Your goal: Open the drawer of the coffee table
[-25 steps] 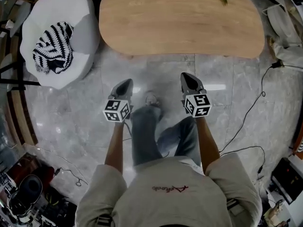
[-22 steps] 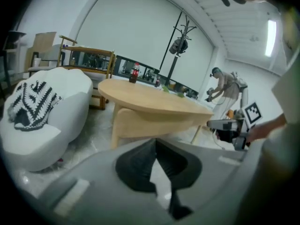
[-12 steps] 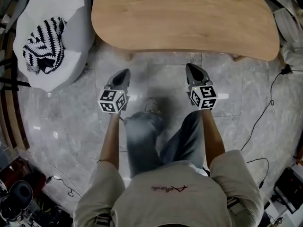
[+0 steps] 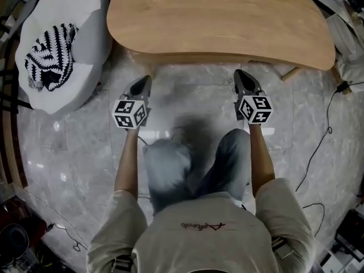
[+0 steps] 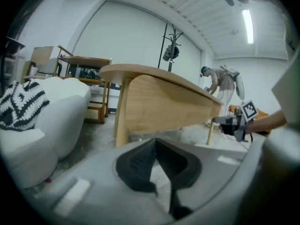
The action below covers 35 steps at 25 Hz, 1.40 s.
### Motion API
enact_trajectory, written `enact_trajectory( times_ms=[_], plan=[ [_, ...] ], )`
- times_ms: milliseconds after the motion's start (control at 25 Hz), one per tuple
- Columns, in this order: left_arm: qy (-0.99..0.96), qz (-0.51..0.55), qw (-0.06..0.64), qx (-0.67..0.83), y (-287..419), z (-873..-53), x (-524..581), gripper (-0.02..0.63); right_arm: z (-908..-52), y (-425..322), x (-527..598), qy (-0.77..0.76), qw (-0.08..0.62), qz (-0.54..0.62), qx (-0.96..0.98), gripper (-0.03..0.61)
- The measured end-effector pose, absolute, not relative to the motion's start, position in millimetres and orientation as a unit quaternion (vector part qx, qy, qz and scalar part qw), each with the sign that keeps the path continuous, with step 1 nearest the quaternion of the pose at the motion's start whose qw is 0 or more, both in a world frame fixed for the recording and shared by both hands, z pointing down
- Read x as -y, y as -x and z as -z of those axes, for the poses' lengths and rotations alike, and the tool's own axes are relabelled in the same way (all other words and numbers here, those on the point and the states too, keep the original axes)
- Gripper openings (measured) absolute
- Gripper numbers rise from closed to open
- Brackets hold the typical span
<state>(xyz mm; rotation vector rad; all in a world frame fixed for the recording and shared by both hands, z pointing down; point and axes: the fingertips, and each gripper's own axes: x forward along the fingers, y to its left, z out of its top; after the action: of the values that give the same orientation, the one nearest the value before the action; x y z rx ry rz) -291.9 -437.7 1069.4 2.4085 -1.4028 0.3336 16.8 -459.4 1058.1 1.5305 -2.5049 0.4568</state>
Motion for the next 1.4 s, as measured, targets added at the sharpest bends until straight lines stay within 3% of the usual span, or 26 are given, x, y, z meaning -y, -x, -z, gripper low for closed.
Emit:
enact_trajectory(
  times_ms=[160,200,440,600,1040,1160,1400],
  plan=[
    [-0.846,-0.116,0.152,0.497,294.8,-1067.2,442.7,0.002,-1068.7,-33.8,460.1,-0.508,0.084,-0.163,0.842,0.012],
    [-0.847,-0.113,0.152,0.497,296.5,-1066.8,443.5,0.007,-1072.6,-38.6,461.5,-0.508,0.083,-0.168,0.841,0.066],
    [-0.844,-0.117,0.151,0.501,310.7,-1067.7,451.8,0.23,-1083.6,-51.7,478.1,-0.491,0.081,-0.2,0.844,0.236],
    [-0.848,-0.132,0.135,0.496,314.4,-1068.0,466.7,0.302,-1088.2,-51.4,496.0,-0.481,0.102,-0.193,0.849,0.273],
    [-0.858,-0.129,0.136,0.479,305.0,-1069.9,492.5,0.304,-1085.9,-42.3,502.5,-0.467,0.098,-0.194,0.857,0.21],
    [-0.861,-0.129,0.124,0.476,301.8,-1066.1,493.9,0.243,-1085.6,-40.7,502.0,-0.458,0.11,-0.193,0.861,0.195],
    [-0.864,-0.121,0.125,0.473,304.4,-1063.8,493.2,0.206,-1083.7,-40.8,502.5,-0.457,0.116,-0.19,0.861,0.186]
  ],
)
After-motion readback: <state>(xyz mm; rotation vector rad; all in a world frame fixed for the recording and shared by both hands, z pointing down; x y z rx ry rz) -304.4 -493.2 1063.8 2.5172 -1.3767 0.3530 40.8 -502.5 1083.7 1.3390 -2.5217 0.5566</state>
